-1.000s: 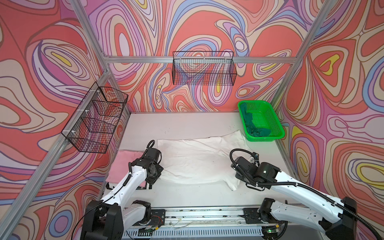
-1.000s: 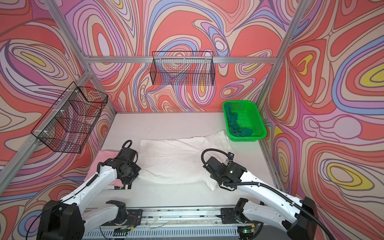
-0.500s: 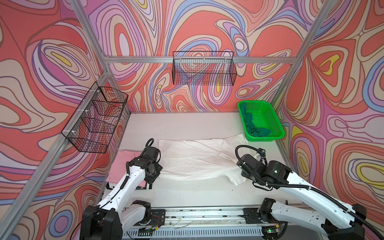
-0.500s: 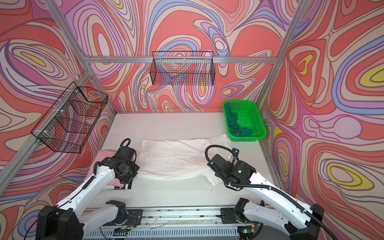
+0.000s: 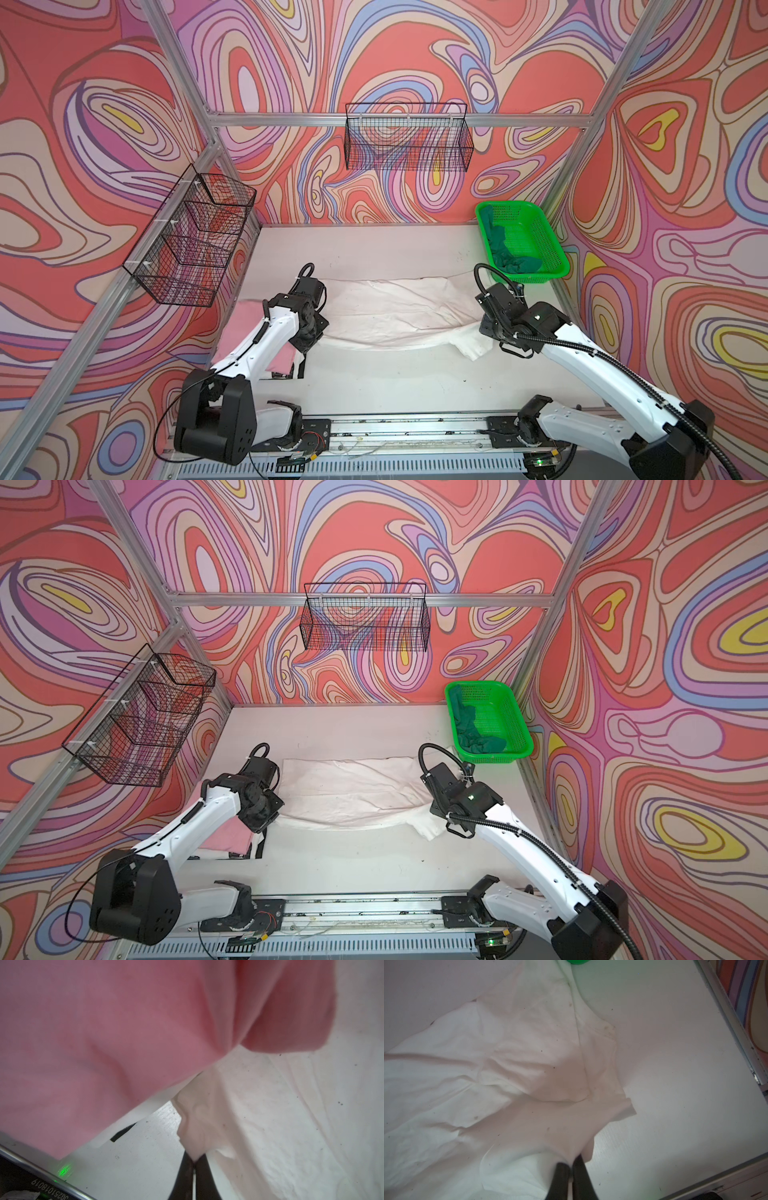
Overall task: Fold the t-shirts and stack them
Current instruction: 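Lift the near corners with both grippers and carry them toward the far edge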
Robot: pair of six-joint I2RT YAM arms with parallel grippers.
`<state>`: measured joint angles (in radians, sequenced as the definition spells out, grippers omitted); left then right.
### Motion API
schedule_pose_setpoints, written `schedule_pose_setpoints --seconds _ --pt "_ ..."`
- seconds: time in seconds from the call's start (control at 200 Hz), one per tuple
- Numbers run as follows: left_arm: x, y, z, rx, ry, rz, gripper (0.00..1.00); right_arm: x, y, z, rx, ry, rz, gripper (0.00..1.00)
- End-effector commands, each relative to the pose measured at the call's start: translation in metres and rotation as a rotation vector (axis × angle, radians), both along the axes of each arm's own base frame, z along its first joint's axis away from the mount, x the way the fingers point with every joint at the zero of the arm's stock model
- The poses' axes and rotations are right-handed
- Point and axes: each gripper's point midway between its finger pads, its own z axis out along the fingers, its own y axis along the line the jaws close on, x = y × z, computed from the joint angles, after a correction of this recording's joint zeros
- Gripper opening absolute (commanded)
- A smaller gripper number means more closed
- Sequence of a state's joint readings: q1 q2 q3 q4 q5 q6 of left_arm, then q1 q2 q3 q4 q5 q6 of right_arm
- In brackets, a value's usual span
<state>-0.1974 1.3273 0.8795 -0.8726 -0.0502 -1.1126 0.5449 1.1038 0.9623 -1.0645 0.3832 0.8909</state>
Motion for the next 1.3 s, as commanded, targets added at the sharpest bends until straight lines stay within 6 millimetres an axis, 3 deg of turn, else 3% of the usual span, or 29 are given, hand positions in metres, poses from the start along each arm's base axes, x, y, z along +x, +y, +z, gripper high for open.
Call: schedule_pose_setpoints --seconds 0.0,0.476,0.706,1.031,1.297 --pt "0.006 0.006 0.004 0.052 0.036 -0.017 0.00 0.026 0.013 0.010 0.012 -0.042 0.084 0.00" --pt "0.035 0.008 -0.011 0.120 0.151 -0.071 0.02 0.088 0.000 -0.023 -0.001 0.026 0.076 0.00" --pt "0.048 0.006 -0.016 0.125 0.179 -0.089 0.07 0.101 0.007 -0.037 0.002 0.052 0.088 0.00" --pt "0.062 0.006 -0.018 0.133 0.200 -0.099 0.12 0.112 0.001 -0.046 -0.038 0.069 0.073 0.00" --pt "0.068 0.013 -0.015 0.122 0.195 -0.087 0.00 0.120 -0.003 -0.047 -0.027 0.055 0.061 0.00"
